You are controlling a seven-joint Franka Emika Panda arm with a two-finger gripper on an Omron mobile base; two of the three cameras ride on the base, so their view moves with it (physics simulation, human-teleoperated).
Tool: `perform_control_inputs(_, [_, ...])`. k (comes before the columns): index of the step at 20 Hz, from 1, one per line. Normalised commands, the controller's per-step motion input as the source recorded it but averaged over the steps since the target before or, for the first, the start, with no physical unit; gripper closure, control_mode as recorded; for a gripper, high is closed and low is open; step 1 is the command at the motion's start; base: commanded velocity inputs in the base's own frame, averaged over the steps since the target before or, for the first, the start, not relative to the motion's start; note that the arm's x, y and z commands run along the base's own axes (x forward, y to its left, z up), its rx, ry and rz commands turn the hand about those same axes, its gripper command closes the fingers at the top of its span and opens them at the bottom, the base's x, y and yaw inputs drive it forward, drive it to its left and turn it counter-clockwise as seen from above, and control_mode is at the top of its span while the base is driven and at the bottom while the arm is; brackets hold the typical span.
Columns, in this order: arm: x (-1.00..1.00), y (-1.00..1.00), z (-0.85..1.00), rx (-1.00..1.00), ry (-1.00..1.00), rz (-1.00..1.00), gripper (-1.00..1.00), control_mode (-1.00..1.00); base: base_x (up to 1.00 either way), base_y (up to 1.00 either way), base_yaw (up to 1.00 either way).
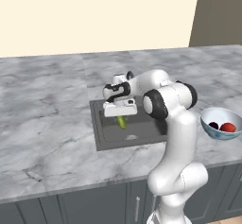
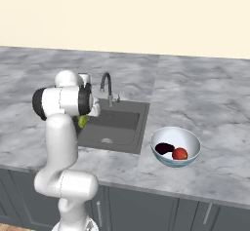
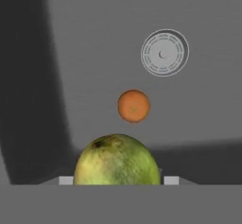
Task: There is a mixed pile of frozen fruits and vegetables on the counter. Locate all the frozen vegetables and place the items in a bowl on the counter. Take all the frozen fruits and defrost them in a running sink.
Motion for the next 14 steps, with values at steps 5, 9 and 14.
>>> perform_control_inputs(5, [0.28, -0.28, -0.55, -0.06, 0.01, 0.00, 1.00, -1.00, 0.00, 0.00, 0.00])
perform_control_inputs(9, [0.21, -0.04, -0.64, -0.02, 0.01, 0.00, 1.00, -1.00, 0.00, 0.00, 0.00])
perform_control_inputs(14, [0.22, -0.01, -0.50, -0.01, 0.00, 0.00, 1.00, -1.00, 0.00, 0.00, 0.00])
